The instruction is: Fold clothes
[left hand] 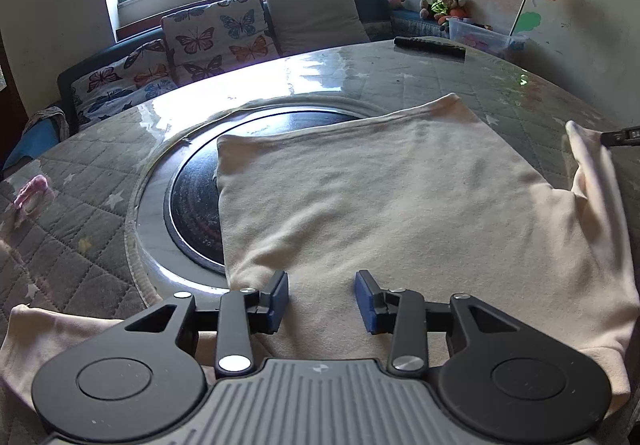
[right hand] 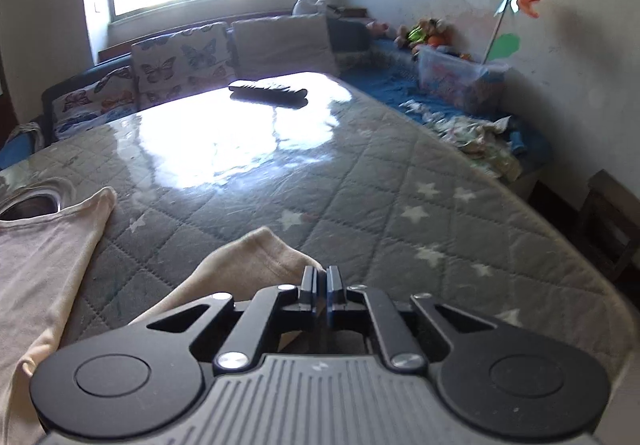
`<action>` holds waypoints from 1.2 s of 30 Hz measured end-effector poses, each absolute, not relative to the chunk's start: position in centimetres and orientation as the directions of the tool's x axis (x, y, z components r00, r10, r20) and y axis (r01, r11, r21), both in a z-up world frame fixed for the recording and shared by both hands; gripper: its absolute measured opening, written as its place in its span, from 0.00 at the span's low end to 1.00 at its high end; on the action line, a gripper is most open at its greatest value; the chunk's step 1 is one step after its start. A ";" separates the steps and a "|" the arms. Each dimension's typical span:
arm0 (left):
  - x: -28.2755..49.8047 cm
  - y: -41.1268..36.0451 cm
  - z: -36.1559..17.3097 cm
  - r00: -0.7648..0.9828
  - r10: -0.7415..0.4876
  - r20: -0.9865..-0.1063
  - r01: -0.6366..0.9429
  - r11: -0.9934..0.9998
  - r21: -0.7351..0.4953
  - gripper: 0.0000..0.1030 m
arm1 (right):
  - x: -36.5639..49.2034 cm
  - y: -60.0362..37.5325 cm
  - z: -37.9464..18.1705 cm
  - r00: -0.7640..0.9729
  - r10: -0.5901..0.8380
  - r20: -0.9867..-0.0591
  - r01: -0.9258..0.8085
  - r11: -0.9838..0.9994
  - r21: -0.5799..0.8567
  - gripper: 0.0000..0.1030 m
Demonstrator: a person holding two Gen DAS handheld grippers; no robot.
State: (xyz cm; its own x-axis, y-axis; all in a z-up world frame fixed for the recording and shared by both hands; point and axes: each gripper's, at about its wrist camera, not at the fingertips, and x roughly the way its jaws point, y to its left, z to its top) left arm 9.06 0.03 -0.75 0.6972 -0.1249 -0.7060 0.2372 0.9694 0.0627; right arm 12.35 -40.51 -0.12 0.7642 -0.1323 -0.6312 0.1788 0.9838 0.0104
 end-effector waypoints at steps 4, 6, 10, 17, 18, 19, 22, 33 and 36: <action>9.2 0.1 -0.8 0.700 -0.121 -0.704 0.235 0.970 0.067 0.41 | 11.2 -41.5 -0.2 0.734 -0.194 -0.651 0.224 0.974 -0.037 0.04; 9.3 0.2 -0.7 0.701 -0.116 -0.704 0.230 0.971 0.068 0.42 | 11.0 -41.8 -0.8 0.707 -0.198 -0.679 0.221 0.974 -0.053 0.05; 9.9 0.2 -0.3 0.706 -0.101 -0.701 0.223 0.971 0.085 0.44 | 11.0 -41.1 0.2 0.725 -0.206 -0.657 0.200 0.976 -0.085 0.12; 13.3 0.6 0.4 0.717 -0.050 -0.695 0.178 0.977 0.113 0.48 | 13.1 -35.5 3.1 0.759 0.067 -0.647 -0.074 0.997 0.016 0.18; 14.0 0.7 0.3 0.716 -0.041 -0.697 0.171 0.978 0.118 0.48 | 13.7 -34.5 3.0 0.751 0.102 -0.653 -0.113 0.993 0.026 0.21; 14.7 0.9 0.2 0.714 -0.029 -0.699 0.161 0.979 0.124 0.48 | 14.3 -33.4 2.9 0.741 0.134 -0.658 -0.149 0.988 0.033 0.21; 16.7 1.5 -0.1 0.709 -0.001 -0.705 0.131 0.983 0.130 0.48 | 16.4 -30.2 2.3 0.707 0.214 -0.674 -0.239 0.969 0.056 0.21; 22.6 4.2 -0.7 0.704 0.002 -0.711 0.094 0.991 0.096 0.46 | 23.9 -24.4 -0.1 0.643 0.258 -0.721 -0.330 0.943 0.043 0.22; 23.8 4.7 -1.1 0.700 -0.009 -0.715 0.090 0.993 0.077 0.43 | 24.8 -24.2 -0.5 0.639 0.250 -0.727 -0.324 0.945 0.040 0.21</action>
